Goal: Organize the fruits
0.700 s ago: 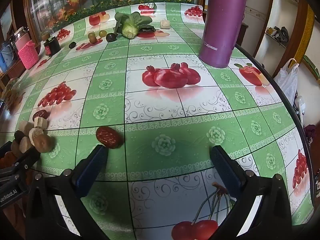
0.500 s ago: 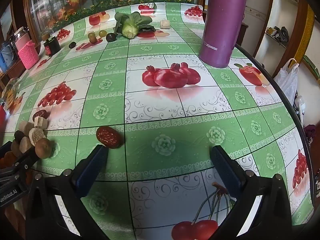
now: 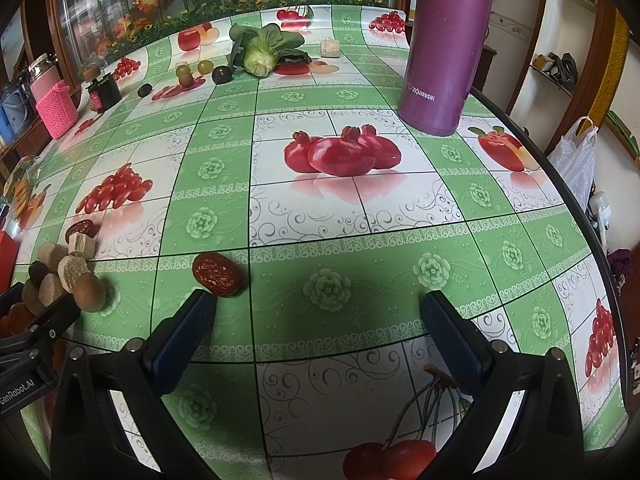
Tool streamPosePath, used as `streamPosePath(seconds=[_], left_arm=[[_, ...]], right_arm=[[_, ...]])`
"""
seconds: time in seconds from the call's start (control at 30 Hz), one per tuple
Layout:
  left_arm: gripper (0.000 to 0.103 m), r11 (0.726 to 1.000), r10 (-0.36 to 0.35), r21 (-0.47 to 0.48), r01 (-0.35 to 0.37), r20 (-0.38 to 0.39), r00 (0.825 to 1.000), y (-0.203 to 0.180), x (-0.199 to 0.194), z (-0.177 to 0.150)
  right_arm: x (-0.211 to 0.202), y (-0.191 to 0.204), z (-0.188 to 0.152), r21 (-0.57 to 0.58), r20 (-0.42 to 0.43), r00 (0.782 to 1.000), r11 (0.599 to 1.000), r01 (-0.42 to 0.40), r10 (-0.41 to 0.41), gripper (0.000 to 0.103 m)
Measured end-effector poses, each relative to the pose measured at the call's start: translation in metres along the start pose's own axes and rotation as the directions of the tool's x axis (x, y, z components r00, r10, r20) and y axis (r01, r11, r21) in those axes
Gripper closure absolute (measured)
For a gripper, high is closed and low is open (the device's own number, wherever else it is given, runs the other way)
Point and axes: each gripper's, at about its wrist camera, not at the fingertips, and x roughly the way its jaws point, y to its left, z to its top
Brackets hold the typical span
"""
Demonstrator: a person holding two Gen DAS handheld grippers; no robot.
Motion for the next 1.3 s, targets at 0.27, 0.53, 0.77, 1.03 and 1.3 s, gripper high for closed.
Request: streamPosePath(seconds=[0.27,0.53,0.77,1.03,1.3], left_arm=[[0.000,1.000,0.000,0.000,0.000,0.000,1.000,0.000,0.000,0.000],[0.009,0.999,-0.037,0.016,0.037,0.013,0.999,0.014,-0.046,-0.005],[0.000,0.993,0.078,0.074,-0.096,0.211,0.974,0.061,-0.143,-0.037],[0.000,0.988,0.129,0.059,-0.143,0.191,0.973,0.096,-0.146,-0.070],[0.000,0.993,0.083,0.070,-0.099,0.203,0.976,0.097,-0.151,-0.072]], right_arm=[[0.001,0.000,0.000,0.000,0.000,1.000,1.000,0.000,0.000,0.000],[-0.016,-0.002,-0.009,-0.010,0.025,1.000,1.000,-0.017,0.017,0.000],[-0.091,0.019,-0.033,-0.079,0.216,0.954,0.977,-0.198,0.210,0.000],[-0.094,0.089,-0.057,-0.193,0.115,0.925,0.922,-0.336,0.362,0.000],[-0.073,0.125,-0.050,-0.242,0.051,0.947,0.923,-0.297,0.318,0.028]])
